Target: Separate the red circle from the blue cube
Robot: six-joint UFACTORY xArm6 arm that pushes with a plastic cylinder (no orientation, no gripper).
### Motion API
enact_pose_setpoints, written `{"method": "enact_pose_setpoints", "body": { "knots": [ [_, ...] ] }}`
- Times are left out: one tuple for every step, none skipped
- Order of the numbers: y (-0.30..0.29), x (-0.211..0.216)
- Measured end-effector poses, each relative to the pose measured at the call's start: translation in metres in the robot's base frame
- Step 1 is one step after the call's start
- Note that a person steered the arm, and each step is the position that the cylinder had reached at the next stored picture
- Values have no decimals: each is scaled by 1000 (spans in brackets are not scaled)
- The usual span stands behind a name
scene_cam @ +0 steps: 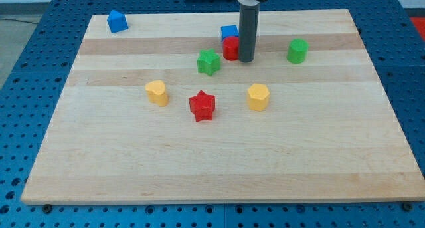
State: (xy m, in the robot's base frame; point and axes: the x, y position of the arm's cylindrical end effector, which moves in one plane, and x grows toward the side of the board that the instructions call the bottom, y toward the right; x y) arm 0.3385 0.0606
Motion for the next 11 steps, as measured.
{"method": "enact_pose_setpoints", "body": {
  "knots": [
    [12, -13],
    [-7, -15],
    [-40, -15],
    [-67, -15],
    [-82, -15],
    [-98, -14],
    [-115, -10],
    [-140, -9],
    [-166, -9],
    [-184, -10],
    [-163, -26]
  ]
}}
